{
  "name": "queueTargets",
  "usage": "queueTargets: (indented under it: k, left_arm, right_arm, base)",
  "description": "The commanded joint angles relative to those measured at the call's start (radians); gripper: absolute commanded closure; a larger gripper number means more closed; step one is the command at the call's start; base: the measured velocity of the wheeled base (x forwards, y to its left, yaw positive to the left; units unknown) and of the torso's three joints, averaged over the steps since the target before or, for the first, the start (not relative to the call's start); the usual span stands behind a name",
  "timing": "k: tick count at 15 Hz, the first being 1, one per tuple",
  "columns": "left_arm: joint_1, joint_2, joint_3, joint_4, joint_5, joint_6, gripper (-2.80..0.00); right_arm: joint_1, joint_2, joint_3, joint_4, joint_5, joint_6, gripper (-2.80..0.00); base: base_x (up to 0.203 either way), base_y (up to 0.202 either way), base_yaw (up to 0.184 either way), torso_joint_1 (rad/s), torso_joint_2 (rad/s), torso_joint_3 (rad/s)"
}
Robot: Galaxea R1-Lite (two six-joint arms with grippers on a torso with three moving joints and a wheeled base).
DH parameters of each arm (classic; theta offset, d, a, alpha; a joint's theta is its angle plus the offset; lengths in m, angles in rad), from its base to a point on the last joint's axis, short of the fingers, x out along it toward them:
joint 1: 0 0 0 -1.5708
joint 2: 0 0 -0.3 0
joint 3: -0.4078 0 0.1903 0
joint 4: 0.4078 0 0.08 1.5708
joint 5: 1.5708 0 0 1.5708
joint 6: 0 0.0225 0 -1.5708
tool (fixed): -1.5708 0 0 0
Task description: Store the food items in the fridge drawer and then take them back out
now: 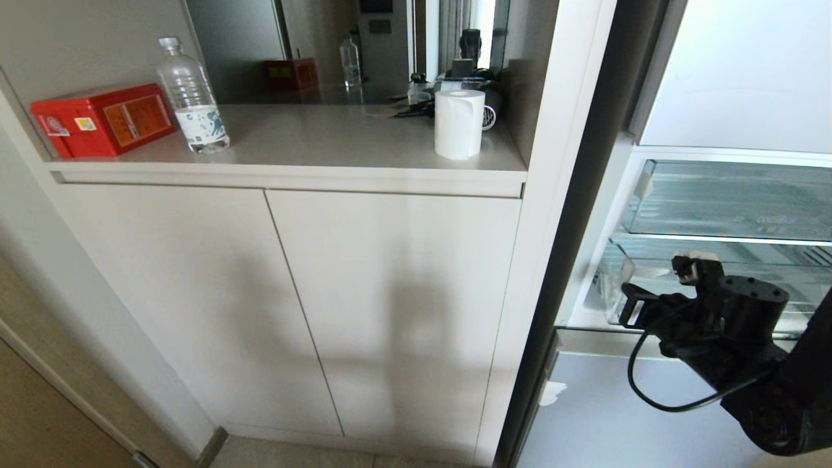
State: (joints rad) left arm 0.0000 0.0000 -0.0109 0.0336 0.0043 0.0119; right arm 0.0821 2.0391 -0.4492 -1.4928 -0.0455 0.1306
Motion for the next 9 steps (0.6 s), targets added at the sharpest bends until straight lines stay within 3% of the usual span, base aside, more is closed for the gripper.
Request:
queueTargets:
  k: [1,4,5,6,9]
  left_arm:
    - [0.0,0.002,0.0,0.0,0.0,0.0,0.0]
    - [0.0,0.002,0.0,0.0,0.0,0.0,0.0]
    - [0.0,0.002,0.0,0.0,0.0,0.0,0.0]
    - [0.0,0.0,0.0,0.0,0.0,0.0,0.0]
    - [0.0,0.0,0.0,0.0,0.0,0.0,0.0]
  right_arm:
    - [-0.001,-0.061,0.114,-0.033,-0.002,0.001,0.0]
    - [-0.001,-0.118,0.207,-0.037,-0.001,0.003,0.0]
    - [-0.001,-0.122,0.22,-0.037,-0.002,0.004,-0.8]
    - [-0.002,-0.123,0.226,-0.037,-0.002,0.009,-2.8]
    - [-0.001,-0.173,0.255,-0.037,-0.003,0.029,-2.8]
  base:
    - [0.0,0.0,0.0,0.0,0.0,0.0]
    - [0.0,0.0,0.0,0.0,0.0,0.0]
    - [0.0,0.0,0.0,0.0,0.0,0.0]
    - [0.0,0.0,0.0,0.0,0.0,0.0]
    - [0.0,0.0,0.0,0.0,0.0,0.0]
